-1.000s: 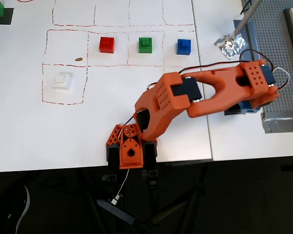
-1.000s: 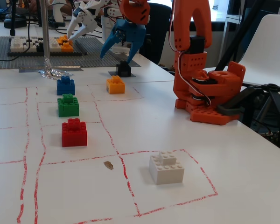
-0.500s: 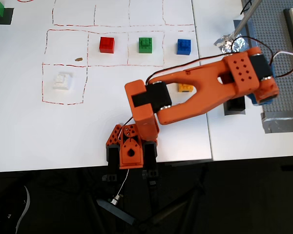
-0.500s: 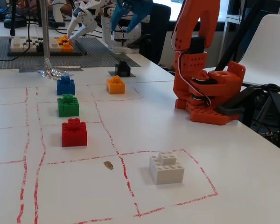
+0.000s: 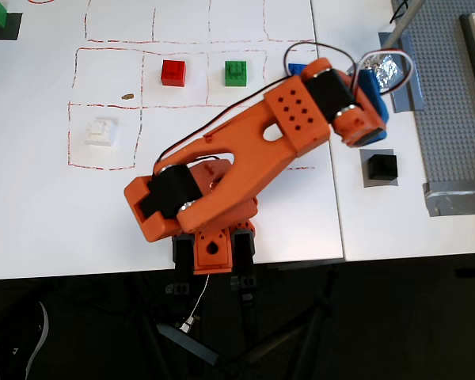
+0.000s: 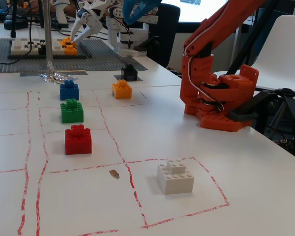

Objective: Grab the block and put it in the grey marker

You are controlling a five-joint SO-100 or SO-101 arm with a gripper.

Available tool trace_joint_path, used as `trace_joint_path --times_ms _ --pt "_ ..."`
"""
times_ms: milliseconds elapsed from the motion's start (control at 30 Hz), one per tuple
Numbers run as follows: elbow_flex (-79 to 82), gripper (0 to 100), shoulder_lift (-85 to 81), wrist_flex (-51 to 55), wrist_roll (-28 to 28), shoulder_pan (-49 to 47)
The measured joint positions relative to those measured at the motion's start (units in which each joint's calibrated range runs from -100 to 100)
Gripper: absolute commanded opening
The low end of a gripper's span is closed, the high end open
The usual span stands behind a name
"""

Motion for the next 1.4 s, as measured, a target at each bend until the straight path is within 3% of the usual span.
trace_joint_path --times_ms 367,633,1033,1400 --pt "11.1 0 -13.0 0.3 -21.6 -32.2" --pt "23.7 0 -22.9 -6.4 -34.1 -51.3" --pt "48.7 0 -42.9 -10.2 -42.5 -70.5" --pt "64.0 0 -52.4 -12.0 -43.5 -71.4"
